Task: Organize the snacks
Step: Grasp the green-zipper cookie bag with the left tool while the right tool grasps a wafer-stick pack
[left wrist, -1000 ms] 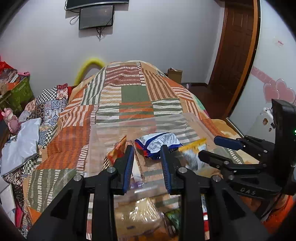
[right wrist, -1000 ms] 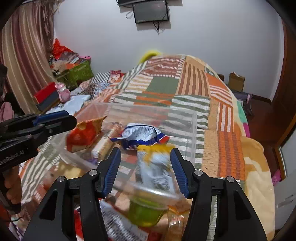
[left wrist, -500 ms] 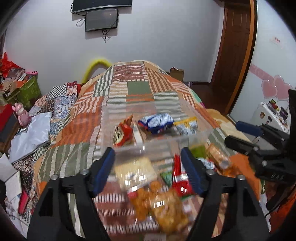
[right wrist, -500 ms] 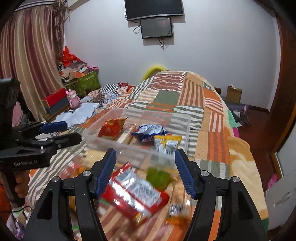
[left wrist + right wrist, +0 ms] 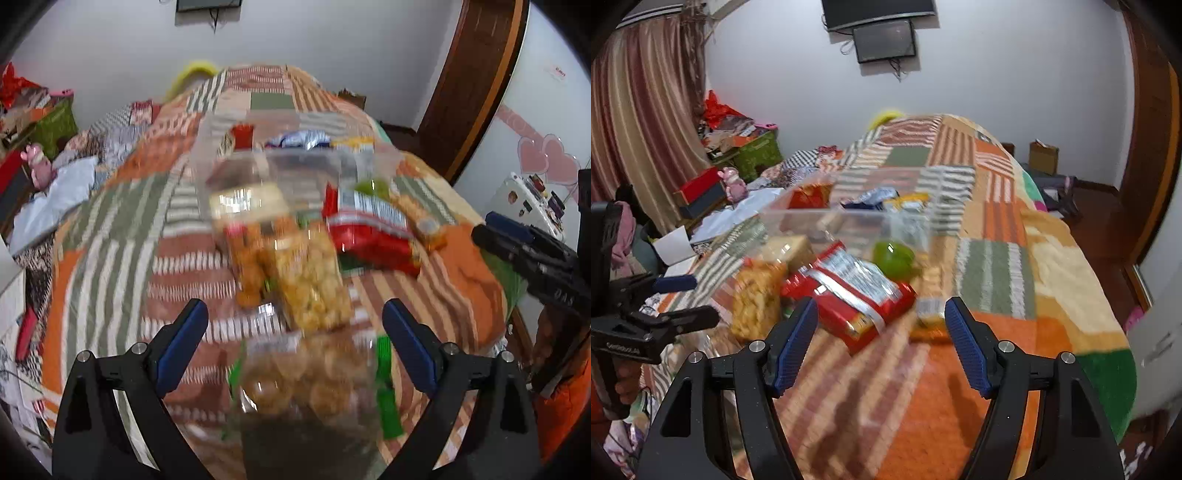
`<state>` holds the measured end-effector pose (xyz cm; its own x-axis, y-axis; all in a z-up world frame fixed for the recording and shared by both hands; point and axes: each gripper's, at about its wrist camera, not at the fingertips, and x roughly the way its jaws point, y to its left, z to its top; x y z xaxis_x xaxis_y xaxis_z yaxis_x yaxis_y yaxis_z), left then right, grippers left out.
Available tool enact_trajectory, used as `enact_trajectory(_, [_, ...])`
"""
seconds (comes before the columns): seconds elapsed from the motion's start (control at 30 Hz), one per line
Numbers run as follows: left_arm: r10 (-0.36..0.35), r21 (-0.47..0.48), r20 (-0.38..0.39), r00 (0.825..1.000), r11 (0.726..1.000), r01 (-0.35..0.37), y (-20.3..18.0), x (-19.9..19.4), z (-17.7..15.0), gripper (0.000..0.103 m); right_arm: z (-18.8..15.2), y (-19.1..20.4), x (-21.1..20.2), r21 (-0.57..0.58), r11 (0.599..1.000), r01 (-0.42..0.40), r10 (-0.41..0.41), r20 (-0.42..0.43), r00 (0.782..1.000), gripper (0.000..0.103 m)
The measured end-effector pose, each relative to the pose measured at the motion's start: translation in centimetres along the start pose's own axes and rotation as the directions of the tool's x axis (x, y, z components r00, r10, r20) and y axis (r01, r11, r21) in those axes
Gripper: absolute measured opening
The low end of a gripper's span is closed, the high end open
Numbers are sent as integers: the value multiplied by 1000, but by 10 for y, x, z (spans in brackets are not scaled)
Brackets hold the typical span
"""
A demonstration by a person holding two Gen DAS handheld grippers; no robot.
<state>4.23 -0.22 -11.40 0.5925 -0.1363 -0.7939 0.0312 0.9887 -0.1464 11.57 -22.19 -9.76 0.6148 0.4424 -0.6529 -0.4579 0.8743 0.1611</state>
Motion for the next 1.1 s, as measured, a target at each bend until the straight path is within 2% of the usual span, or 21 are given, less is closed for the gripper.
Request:
enact_trajectory(0.2, [-18,-25,-77,997,1000,16,1,18,-23,99,-15,-15,5,45,999,17,-16,-33,999,68])
enact_trajectory(0.27, [-30,-52,-83,996,998,25,6,22,-28,103,-17,-19,9,54,998,22,-20,-44,999,68])
enact_trajectory(0.4, [-110,-120,-100,989,988,97,15,32,-36,103,-18,-22,17,50,998,40,-37,-52,998,68])
enact_trajectory(0.5, [-119,-135,-70,990,985,109,17,33,-39,103,-14,-25,27,47,997,56,-53,-59,997,68])
enact_trajectory(0.6, [-118,-123,-34,992,986,113,14,31,-40,89,-8,-28,37,49,997,65,-61,-70,996,68])
enact_trajectory(0.63, [-122,-116,-27,992,986,118,13,31,-39,79,-7,-29,40,50,997,64,-60,-73,996,68])
enact_trajectory(0.67, [-121,-107,-20,992,987,118,11,29,-38,74,-5,-30,43,51,997,63,-59,-78,995,68])
enact_trajectory(0.93, [-65,-80,24,998,995,67,13,14,-32,58,2,-29,63,35,997,64,-60,-114,992,62])
enact_trajectory(1.0, [-52,-82,38,998,995,55,18,8,-29,56,3,-31,70,38,997,65,-60,-128,990,56])
enact_trajectory(1.1, [-46,-91,64,997,995,52,25,-3,-23,52,4,-32,79,38,997,62,-55,-150,987,51])
